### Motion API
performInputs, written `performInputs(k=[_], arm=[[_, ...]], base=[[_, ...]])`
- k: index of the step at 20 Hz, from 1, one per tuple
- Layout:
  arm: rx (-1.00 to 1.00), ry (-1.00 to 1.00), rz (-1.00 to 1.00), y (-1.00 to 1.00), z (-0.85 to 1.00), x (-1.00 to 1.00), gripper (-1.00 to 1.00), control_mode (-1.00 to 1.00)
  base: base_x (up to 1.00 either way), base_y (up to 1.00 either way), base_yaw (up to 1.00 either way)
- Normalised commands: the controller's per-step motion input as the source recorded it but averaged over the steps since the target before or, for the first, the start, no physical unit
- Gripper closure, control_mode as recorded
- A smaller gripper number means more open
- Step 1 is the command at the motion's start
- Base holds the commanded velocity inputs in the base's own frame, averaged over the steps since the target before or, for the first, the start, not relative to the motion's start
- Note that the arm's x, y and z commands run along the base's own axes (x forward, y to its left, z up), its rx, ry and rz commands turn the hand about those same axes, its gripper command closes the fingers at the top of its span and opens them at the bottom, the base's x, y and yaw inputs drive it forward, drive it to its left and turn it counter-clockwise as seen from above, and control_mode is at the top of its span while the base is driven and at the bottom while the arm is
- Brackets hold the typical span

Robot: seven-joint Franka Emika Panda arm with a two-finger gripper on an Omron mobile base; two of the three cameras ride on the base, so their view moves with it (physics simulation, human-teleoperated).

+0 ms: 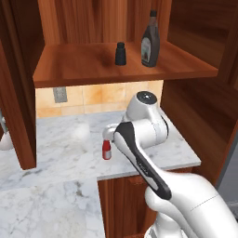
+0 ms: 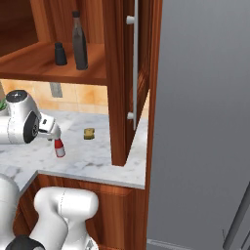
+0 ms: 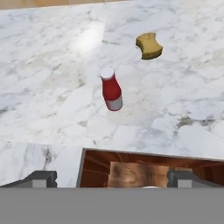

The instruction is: There are various items on the counter. Only move the condiments/shakers into the cabinet.

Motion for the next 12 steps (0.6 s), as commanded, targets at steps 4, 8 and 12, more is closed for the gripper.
performInputs(k=[4,8,12], arm=[[0.00,0.00,0.00,0.04,-0.35,0.12,-1.00,-1.00],[0.00,-0.03,0.00,0.07,-0.31,0.04,-1.00,-1.00],[0.00,-0.16,0.00,0.05,-0.25,0.05,-1.00,-1.00]], base=[[0.00,0.00,0.00],[0.00,0.00,0.00],[0.00,0.00,0.00]])
